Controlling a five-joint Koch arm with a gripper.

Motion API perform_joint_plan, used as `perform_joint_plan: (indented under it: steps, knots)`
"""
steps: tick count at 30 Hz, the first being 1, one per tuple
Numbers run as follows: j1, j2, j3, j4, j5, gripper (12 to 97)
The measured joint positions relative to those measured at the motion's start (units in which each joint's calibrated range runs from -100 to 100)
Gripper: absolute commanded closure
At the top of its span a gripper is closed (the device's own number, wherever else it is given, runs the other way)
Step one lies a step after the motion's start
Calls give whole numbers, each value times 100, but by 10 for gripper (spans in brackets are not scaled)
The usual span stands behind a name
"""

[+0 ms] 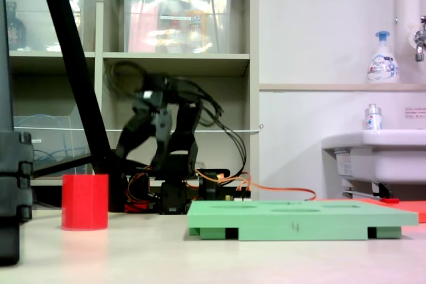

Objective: Put the octagonal pillar block into the corresponding hole

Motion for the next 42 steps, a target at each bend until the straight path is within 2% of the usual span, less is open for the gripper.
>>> perform_joint_plan:
  steps: [1, 3, 6, 9, 13, 30, 42]
  knots:
    - [0, 150, 412, -186, 0, 674]
    - [5, 876, 1372, -783, 0, 564]
    - [73, 2886, 3283, -2095, 0, 440]
    - [127, 4610, 4272, -2731, 0, 409]
    - [142, 5376, 4351, -2751, 0, 294]
    - [-298, 9138, 6330, -2751, -371, 289]
    - [-371, 10465, 6418, -2751, -503, 297]
